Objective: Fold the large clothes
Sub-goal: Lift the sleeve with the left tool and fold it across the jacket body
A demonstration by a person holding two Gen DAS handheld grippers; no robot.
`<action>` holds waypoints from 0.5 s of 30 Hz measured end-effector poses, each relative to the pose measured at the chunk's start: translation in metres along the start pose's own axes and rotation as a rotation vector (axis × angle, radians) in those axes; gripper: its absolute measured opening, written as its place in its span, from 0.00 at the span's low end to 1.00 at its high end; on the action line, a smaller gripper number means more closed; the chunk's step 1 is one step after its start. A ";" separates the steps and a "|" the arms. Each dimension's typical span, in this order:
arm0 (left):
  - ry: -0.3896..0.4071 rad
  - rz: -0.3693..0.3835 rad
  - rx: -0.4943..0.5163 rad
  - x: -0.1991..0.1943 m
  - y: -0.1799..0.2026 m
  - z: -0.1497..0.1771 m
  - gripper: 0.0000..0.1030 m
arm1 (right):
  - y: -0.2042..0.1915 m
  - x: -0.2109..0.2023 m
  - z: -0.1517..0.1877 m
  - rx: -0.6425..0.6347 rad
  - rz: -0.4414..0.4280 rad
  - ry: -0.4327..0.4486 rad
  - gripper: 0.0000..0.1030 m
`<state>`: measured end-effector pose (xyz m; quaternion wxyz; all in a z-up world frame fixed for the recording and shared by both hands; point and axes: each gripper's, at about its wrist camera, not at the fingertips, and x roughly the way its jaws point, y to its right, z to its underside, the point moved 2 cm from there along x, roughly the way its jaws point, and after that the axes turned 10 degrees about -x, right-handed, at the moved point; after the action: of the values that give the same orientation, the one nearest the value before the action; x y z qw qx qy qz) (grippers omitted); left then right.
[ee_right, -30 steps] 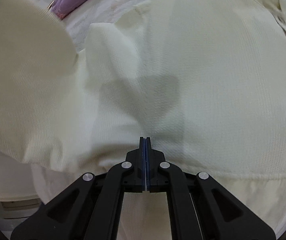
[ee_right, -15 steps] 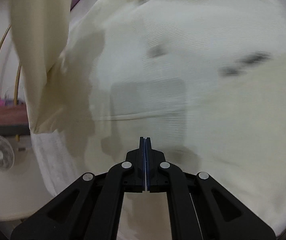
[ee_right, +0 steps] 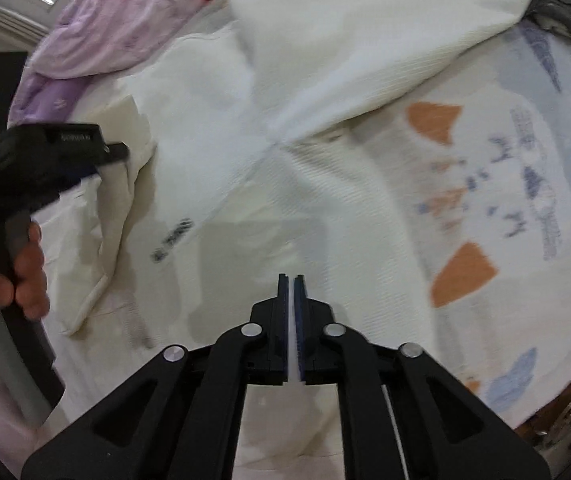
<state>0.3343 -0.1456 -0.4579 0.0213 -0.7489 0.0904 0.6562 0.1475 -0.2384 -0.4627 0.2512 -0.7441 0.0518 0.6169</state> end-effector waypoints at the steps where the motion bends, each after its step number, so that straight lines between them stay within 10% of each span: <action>1: -0.011 0.032 0.012 -0.002 0.001 0.003 0.47 | 0.003 0.000 -0.003 0.011 0.009 -0.005 0.11; 5: 0.040 0.093 -0.004 -0.033 -0.019 0.015 0.77 | 0.005 -0.005 -0.019 0.064 0.002 -0.015 0.64; 15: -0.013 0.159 -0.499 -0.060 -0.212 0.062 0.77 | -0.044 0.038 -0.089 -0.098 -0.037 0.000 0.67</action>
<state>0.3014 0.0788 -0.4258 -0.2153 -0.7173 -0.0157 0.6625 0.2526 -0.2301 -0.4751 0.2258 -0.7563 0.0076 0.6140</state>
